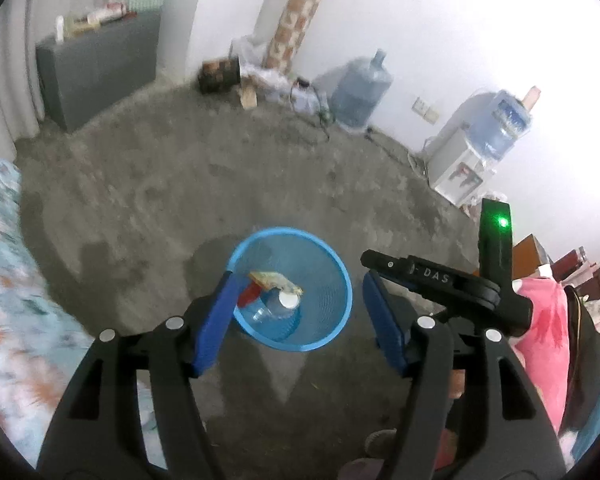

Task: Collect trash
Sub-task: 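Carry wrapper and snack bag to the blue wastebasket and release both, then grasp the white medicine box with the left gripper while the right grasps the clear plastic bag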

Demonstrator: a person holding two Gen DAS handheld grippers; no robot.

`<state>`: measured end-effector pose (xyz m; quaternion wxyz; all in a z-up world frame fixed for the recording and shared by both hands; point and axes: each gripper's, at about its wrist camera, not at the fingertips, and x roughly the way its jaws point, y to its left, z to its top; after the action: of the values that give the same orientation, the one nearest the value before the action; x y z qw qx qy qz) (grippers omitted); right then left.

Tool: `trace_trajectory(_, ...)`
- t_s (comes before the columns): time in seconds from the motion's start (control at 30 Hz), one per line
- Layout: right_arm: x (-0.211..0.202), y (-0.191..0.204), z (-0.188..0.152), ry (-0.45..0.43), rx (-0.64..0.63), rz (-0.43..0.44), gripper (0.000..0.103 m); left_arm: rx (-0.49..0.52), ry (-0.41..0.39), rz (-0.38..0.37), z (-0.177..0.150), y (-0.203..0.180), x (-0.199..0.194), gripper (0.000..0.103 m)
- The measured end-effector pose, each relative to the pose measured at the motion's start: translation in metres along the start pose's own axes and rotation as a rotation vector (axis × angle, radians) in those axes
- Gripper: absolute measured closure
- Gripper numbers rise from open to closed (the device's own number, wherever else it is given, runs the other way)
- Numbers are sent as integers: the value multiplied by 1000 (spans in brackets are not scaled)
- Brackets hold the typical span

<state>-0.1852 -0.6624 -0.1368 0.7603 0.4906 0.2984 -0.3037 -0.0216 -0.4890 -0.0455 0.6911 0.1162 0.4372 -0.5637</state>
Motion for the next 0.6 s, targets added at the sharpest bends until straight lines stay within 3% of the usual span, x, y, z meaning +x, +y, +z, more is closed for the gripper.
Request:
trace_trajectory(0.13,-21,30,-7,-12,-72,56,50,24,-174,63,-18,0,-76,37)
trace_trajectory(0.23,-34,64,-18,14,-155,89,50,56,-258,113,-45,4,-133,35)
trace_trajectory(0.37,-49,116,-37,55,-277,137,50,147,-277,206,-80,12,-184,33)
trace_trajectory(0.47,-57,156,-53,76,-348,182,46,214,-292,317,-114,24,-222,32)
trace_trajectory(0.6,-62,199,-77,128,-431,237,43,231,-326,443,-157,42,-259,31)
